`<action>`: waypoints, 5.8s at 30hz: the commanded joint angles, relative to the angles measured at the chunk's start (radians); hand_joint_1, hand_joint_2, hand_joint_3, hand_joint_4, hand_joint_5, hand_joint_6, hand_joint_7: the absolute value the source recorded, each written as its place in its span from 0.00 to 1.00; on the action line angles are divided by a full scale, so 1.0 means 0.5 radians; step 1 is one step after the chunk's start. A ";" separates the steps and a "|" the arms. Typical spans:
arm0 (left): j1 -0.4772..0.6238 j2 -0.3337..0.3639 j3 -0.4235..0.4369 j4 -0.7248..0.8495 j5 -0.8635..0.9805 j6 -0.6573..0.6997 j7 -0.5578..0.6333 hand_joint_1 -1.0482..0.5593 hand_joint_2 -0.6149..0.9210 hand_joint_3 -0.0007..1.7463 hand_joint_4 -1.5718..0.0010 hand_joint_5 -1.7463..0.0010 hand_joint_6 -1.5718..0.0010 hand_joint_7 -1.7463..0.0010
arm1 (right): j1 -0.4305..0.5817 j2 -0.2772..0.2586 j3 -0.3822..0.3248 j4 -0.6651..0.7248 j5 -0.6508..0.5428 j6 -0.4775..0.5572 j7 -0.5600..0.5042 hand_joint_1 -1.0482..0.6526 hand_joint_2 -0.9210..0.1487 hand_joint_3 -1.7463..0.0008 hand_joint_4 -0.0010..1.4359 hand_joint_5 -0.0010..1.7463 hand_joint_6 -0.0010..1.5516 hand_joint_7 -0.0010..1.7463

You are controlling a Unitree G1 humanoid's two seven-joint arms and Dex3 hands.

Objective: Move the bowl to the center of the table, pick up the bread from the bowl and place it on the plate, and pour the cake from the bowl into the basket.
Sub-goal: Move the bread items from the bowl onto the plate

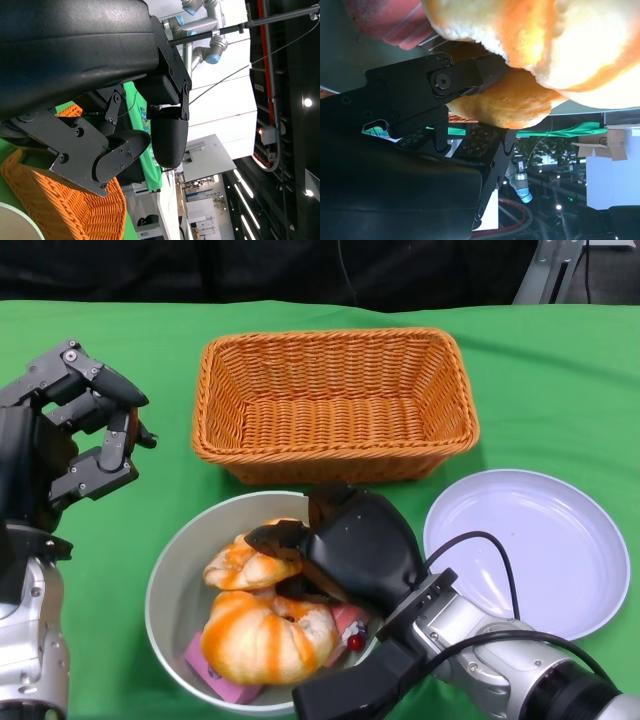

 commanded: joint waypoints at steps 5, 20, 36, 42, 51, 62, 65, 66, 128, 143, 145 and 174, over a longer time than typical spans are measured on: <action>-0.016 0.045 0.006 0.051 0.032 -0.077 0.009 0.62 0.77 0.64 0.48 0.13 0.48 0.27 | 0.031 -0.073 -0.087 -0.080 0.082 -0.131 -0.131 0.45 0.00 1.00 0.50 0.81 0.69 0.13; -0.020 0.050 -0.006 0.072 0.040 -0.081 0.004 0.63 0.79 0.62 0.48 0.12 0.49 0.26 | 0.152 -0.158 -0.327 -0.371 0.289 -0.542 -0.131 0.46 0.00 0.94 0.45 0.90 0.40 0.67; -0.040 0.046 -0.003 0.120 0.036 -0.097 0.017 0.63 0.78 0.63 0.48 0.12 0.49 0.25 | 0.449 -0.338 -0.619 -0.777 0.339 -0.609 -0.044 0.48 0.02 0.99 0.53 0.82 0.51 0.51; -0.024 0.056 -0.004 0.090 0.026 -0.063 0.012 0.63 0.78 0.63 0.48 0.12 0.49 0.25 | 0.635 -0.460 -0.817 -0.980 0.355 -0.565 -0.059 0.48 0.02 0.99 0.53 0.84 0.52 0.52; -0.027 0.077 0.000 0.109 0.032 -0.071 0.010 0.64 0.79 0.62 0.48 0.12 0.48 0.25 | 0.939 -0.580 -1.164 -1.182 0.442 -0.479 -0.053 0.48 0.00 0.98 0.49 0.90 0.51 0.56; -0.045 0.108 0.016 0.148 -0.011 -0.071 -0.042 0.64 0.79 0.63 0.48 0.11 0.49 0.25 | 1.187 -0.684 -1.335 -0.975 0.494 -0.525 -0.129 0.53 0.04 0.99 0.54 0.81 0.54 0.51; -0.045 0.116 0.015 0.164 0.001 -0.103 -0.049 0.64 0.78 0.64 0.48 0.11 0.49 0.25 | 1.184 -0.665 -1.336 -0.903 0.487 -0.511 -0.166 0.53 0.04 0.99 0.54 0.82 0.55 0.48; -0.046 0.119 0.015 0.169 -0.001 -0.108 -0.057 0.64 0.78 0.64 0.48 0.11 0.49 0.25 | 1.180 -0.658 -1.336 -0.885 0.493 -0.504 -0.170 0.54 0.04 0.99 0.53 0.82 0.56 0.46; -0.026 0.112 0.010 0.143 0.020 -0.094 -0.047 0.64 0.78 0.64 0.48 0.10 0.49 0.23 | 1.406 -0.597 -1.022 -1.532 0.323 0.507 0.635 0.27 0.00 0.98 0.19 0.00 0.33 0.00; -0.031 0.122 0.013 0.161 0.023 -0.125 -0.052 0.64 0.79 0.63 0.48 0.11 0.49 0.23 | 1.486 -0.568 -1.058 -1.733 0.371 0.605 0.924 0.31 0.01 0.99 0.07 0.01 0.29 0.00; -0.031 0.120 0.015 0.153 -0.001 -0.106 -0.069 0.64 0.79 0.63 0.48 0.11 0.49 0.23 | 1.487 -0.570 -1.053 -1.732 0.355 0.615 0.937 0.31 0.01 0.99 0.09 0.02 0.28 0.00; -0.016 0.113 0.009 0.126 -0.002 -0.086 -0.057 0.65 0.79 0.62 0.47 0.11 0.48 0.23 | 1.464 -0.597 -1.004 -1.577 0.152 0.551 0.701 0.34 0.01 1.00 0.45 0.05 0.02 0.00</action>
